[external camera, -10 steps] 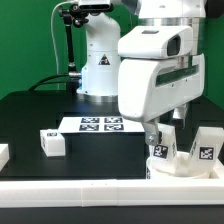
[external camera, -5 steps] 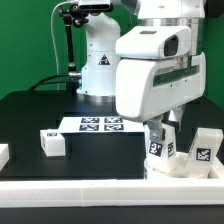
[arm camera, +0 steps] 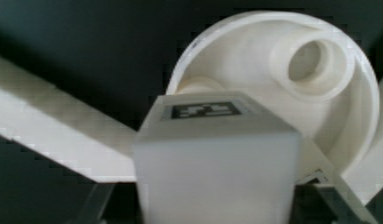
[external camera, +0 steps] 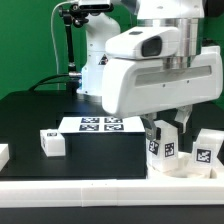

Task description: Assemble stool

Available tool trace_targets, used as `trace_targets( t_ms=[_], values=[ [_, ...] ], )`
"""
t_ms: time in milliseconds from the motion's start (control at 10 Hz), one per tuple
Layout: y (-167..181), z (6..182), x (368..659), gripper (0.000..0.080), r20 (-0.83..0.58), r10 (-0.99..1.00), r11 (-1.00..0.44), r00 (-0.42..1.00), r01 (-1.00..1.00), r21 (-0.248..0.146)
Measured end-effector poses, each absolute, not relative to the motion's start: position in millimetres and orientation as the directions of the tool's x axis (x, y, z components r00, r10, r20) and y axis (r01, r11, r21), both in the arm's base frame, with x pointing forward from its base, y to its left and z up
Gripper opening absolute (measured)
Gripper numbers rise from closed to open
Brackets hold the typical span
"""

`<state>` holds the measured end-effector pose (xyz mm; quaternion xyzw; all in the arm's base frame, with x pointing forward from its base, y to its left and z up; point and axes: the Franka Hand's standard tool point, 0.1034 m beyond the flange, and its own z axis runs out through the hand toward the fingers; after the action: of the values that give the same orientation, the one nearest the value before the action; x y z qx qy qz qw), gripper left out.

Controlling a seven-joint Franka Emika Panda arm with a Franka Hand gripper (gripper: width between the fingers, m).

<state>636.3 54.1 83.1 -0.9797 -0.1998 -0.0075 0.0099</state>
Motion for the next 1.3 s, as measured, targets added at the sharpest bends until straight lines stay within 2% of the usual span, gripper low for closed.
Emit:
trace_targets(
  t_ms=[400,600,900,1300],
  values=[
    [51.1,82.1,635.1,0.034,0.008,0.011,-0.999,1.0,0.012,-0.043],
    [50.9,82.0,635.0,0.034,0.008,-0.099,-0.994,0.995,-0.098,-0.041],
    [50.7,81.9,634.9,0.034,0.001,-0.252,-0.967,0.968,-0.252,-0.043],
    [49.2,81.3,634.3,0.034,-0.018,-0.532,-0.845,0.847,-0.532,-0.055]
  ],
)
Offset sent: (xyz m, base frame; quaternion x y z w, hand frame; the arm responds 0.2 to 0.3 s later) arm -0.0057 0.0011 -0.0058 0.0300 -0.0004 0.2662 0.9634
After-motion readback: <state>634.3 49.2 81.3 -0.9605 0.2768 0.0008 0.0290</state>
